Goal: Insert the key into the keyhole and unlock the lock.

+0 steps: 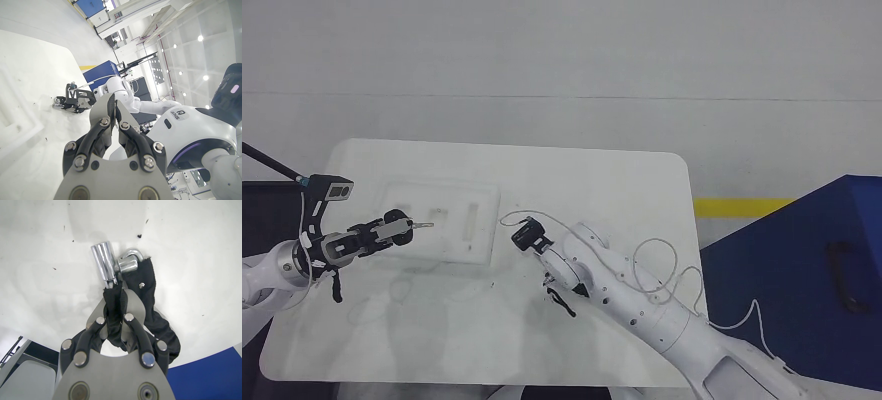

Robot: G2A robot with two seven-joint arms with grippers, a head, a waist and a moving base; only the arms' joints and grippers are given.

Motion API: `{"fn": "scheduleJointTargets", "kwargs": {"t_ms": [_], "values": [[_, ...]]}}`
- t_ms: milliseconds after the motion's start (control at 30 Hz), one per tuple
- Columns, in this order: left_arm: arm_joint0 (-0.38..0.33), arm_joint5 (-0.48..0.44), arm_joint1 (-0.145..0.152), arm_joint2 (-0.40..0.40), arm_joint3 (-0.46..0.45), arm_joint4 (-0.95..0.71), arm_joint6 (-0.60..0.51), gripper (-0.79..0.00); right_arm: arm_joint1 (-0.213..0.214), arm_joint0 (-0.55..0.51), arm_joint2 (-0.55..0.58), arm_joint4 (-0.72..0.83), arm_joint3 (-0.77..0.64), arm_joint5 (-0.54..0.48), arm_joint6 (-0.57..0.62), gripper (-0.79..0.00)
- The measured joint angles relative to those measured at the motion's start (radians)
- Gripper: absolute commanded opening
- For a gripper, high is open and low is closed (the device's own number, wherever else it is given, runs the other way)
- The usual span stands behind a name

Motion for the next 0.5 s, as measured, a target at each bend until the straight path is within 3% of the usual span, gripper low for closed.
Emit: {"fn": "scheduleJointTargets", "kwargs": {"t_ms": [267,500], "values": [[0.0,0.0,0.0,0.0,0.0,0.0,0.0,-0.785,0.01,-0.028,0.086,0.046,-0.006,-0.008,-0.075,-0.785],[0.0,0.0,0.0,0.0,0.0,0.0,0.0,-0.785,0.08,-0.21,0.31,0.125,-0.239,-0.139,-0.206,-0.785]]}}
